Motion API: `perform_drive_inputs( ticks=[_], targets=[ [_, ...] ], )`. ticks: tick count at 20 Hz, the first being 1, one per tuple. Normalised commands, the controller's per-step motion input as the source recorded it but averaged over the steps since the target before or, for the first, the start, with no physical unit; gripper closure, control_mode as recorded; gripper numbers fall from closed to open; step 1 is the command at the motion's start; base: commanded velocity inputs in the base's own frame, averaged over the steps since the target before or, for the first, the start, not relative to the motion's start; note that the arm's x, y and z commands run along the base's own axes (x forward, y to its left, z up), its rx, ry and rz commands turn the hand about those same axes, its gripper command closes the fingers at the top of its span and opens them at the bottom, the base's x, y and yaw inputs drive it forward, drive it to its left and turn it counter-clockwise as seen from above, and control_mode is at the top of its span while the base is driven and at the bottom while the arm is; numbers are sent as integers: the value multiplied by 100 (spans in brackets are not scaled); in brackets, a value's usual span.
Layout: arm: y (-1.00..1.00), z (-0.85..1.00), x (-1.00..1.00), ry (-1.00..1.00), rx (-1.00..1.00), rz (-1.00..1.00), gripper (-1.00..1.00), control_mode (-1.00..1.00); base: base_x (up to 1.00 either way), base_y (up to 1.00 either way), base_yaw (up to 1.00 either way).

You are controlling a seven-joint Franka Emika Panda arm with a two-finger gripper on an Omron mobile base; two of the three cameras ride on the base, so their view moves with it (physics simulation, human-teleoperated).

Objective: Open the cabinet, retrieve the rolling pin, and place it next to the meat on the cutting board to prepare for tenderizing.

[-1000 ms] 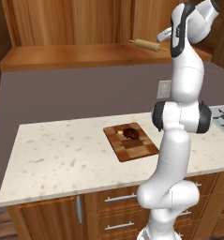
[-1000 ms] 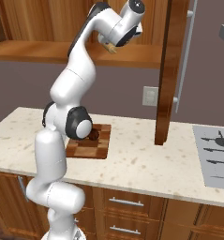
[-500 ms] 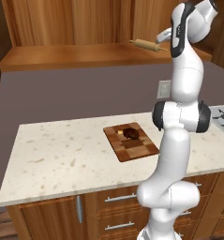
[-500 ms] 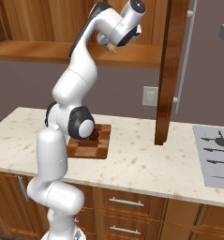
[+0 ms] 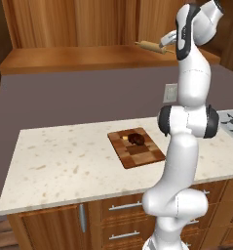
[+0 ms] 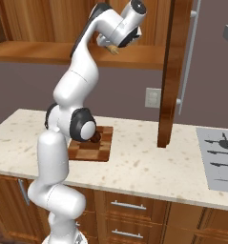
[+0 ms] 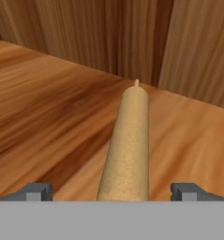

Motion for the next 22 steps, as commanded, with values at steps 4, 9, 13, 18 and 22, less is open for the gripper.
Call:
perform_drive_inputs(
  ticks=[4, 9, 13, 18, 22],
  targets=[
    [11, -18, 0, 0, 0, 0, -100, -100, 0, 0, 0],
    [1, -18, 5, 0, 0, 0, -100, -100, 0, 0, 0],
    [0, -14, 16, 0, 0, 0, -100, -100, 0, 0, 0],
    [0, -10, 23, 0, 0, 0, -100, -100, 0, 0, 0],
    [3, -8, 26, 0, 0, 0, -100, -100, 0, 0, 0]
  ],
)
